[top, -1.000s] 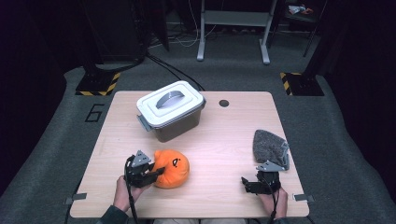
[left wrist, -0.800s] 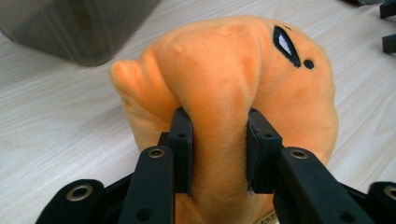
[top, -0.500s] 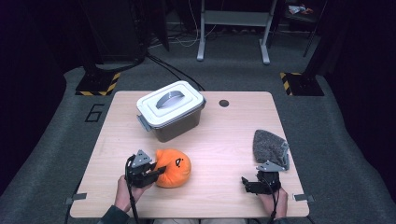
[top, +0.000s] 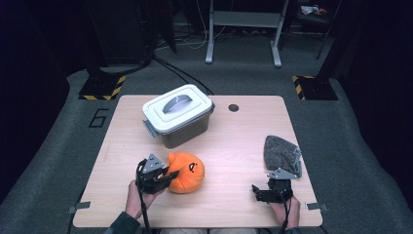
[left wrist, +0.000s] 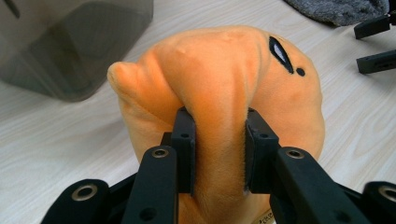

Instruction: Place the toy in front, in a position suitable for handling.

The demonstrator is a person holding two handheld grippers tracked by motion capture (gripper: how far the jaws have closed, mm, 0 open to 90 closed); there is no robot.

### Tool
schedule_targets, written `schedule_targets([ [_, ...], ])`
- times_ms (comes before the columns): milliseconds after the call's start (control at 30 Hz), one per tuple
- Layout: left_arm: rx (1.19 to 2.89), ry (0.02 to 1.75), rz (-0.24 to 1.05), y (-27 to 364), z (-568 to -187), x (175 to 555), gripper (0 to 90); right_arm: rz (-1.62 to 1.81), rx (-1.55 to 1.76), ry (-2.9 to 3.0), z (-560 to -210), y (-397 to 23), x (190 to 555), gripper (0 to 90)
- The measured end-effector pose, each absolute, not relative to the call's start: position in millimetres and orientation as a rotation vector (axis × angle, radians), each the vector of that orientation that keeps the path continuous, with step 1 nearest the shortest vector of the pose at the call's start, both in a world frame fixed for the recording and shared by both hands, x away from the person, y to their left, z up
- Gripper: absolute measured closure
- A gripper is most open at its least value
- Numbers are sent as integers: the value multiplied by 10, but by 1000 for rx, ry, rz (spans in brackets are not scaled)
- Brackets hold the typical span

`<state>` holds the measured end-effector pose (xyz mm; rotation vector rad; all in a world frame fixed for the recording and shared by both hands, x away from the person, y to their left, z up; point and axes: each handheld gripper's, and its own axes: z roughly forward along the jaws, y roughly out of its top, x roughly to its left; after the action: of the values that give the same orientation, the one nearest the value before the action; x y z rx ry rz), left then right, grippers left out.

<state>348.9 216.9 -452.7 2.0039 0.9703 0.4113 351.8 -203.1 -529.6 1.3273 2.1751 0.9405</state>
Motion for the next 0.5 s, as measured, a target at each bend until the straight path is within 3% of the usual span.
schedule_targets([
  [500,1972,918,415,1783,-4446,3717,697,940,1327,2175,-5296,-2032,3518,83],
])
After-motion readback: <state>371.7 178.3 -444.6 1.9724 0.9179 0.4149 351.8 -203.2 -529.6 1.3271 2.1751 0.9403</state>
